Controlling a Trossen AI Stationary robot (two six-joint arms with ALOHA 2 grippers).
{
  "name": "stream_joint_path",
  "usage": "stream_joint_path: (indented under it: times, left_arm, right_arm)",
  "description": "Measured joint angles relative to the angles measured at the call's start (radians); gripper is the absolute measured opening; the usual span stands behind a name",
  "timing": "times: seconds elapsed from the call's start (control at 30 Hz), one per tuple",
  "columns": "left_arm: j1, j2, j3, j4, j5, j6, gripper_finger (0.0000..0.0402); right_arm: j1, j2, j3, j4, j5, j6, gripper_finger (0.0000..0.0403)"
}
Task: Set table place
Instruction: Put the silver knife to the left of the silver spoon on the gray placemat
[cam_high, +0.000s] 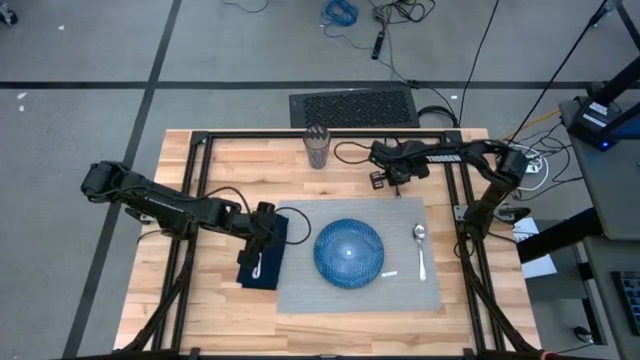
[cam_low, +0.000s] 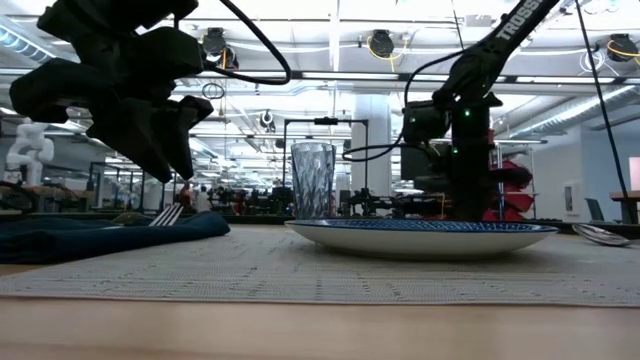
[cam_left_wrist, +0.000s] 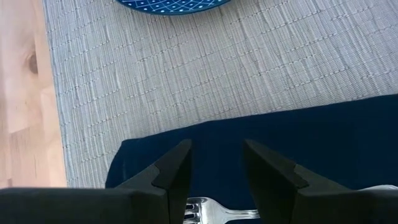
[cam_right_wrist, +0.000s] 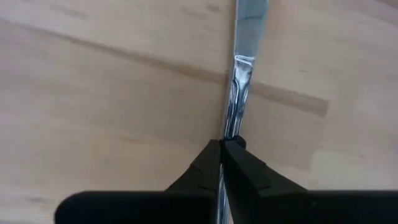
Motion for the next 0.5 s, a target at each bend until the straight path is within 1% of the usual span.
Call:
stream_joint_path:
  times: [0.13, 0.5]
  left_arm:
    - [0.0, 0.0, 0.0, 0.0, 0.0, 0.0, 0.013]
    - [0.0, 0.0, 0.0, 0.001, 0.0, -0.001, 0.013]
  right_arm:
    - [0.01, -0.032, -0.001, -0.008, -0.014, -0.006, 0.0001]
    - [0.041, -0.099, 0.0, -0.03, 0.002, -0.006, 0.0001]
